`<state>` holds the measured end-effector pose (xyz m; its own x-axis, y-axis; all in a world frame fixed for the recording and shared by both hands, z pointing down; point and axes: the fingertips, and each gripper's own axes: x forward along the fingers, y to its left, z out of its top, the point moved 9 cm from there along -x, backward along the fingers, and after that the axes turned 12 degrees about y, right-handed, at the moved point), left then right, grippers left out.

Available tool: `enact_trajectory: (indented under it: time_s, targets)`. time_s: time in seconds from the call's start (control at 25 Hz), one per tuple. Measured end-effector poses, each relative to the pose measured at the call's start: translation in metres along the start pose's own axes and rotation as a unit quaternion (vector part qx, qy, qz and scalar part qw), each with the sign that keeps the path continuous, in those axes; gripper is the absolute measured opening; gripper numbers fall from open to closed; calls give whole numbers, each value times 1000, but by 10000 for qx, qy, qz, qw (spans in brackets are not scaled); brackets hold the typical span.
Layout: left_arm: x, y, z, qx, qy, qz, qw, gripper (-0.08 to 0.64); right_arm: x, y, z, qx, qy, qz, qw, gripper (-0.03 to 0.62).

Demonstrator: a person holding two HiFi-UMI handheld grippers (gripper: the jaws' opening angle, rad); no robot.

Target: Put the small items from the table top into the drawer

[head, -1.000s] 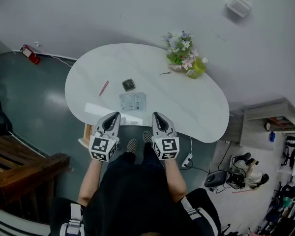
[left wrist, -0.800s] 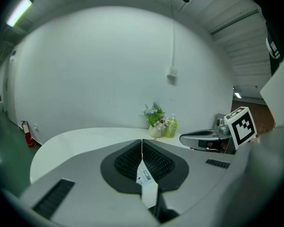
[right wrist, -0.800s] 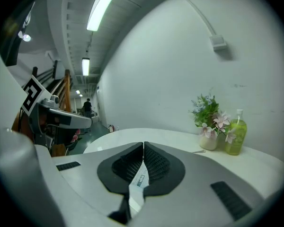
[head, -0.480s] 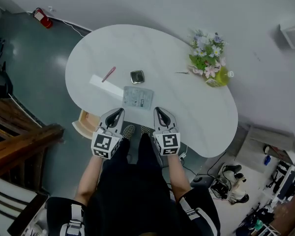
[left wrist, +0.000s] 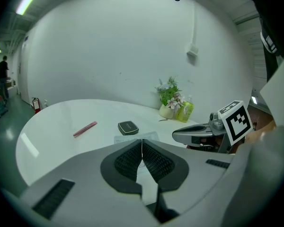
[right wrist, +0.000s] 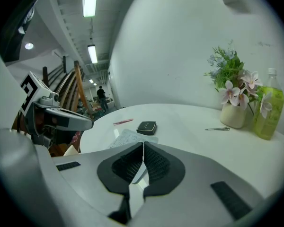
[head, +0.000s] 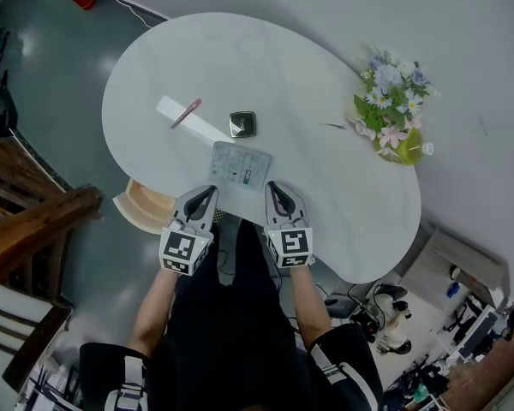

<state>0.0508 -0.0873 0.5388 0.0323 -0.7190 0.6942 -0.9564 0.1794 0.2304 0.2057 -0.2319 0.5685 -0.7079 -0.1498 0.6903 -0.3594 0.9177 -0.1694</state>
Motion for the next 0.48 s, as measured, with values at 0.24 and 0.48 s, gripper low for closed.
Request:
enact_trajectory:
  time_s: [0.24,0.48]
  targets:
    - [5,3,-1,-122,48,40,9999,20,17,-11,-1,31,95,222,9997,32]
    - [5,1,0,-127,31,33,9999,20,48,-26,4,397,551,566,9961,207]
